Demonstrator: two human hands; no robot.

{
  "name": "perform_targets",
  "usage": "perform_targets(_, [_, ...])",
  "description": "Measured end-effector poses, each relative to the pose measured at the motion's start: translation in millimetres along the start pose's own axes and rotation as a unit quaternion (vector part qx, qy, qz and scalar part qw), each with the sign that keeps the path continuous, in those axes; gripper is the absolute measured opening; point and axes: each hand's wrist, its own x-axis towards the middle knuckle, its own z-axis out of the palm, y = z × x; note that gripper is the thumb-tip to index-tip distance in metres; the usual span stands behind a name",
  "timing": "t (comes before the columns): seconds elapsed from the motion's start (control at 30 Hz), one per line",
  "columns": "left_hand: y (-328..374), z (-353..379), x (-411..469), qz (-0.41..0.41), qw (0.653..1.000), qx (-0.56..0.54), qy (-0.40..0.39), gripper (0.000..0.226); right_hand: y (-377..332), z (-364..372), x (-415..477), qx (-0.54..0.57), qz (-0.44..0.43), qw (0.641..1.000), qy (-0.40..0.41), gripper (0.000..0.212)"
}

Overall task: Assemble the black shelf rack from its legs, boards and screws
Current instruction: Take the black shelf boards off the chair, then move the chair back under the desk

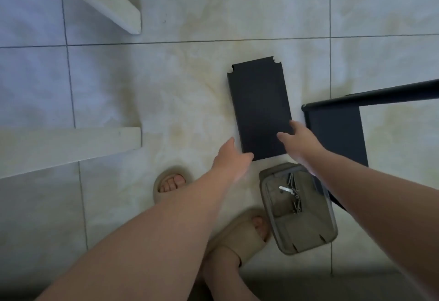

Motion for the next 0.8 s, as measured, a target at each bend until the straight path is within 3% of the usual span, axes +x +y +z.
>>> perform_targets(0.07, [-1.5, -12.8, -35.7, 0.000, 0.994, 0.105, 0.008, 0.076, -10.0, -4.8, -33.9, -0.038, 0.000, 0.999, -0.004, 0.062])
perform_targets(0.17, [-5.0, -35.2, -101.6, 0.002, 0.959, 0.281, 0.021, 0.075, -23.0, -13.2, -90.3, -0.078, -0.003, 0.997, -0.022, 0.062])
perform_targets(0.3, [3.3, -67.0, -197.0, 0.034, 0.922, 0.382, 0.055, 0.075, -41.8, -33.7, -175.0, -0.098, -0.016, 0.994, -0.047, 0.062])
perform_targets(0.6, [73.5, -124.0, -426.1, 0.088, 0.903, 0.403, 0.119, 0.072, -79.2, -130.1, -398.5, -0.225, -0.092, 0.970, -0.006, 0.060])
perform_targets(0.8, [128.1, -146.1, -537.7, 0.187, 0.896, 0.366, 0.168, 0.076, -107.6, -196.3, -503.1, -0.255, -0.201, 0.944, 0.060, 0.063])
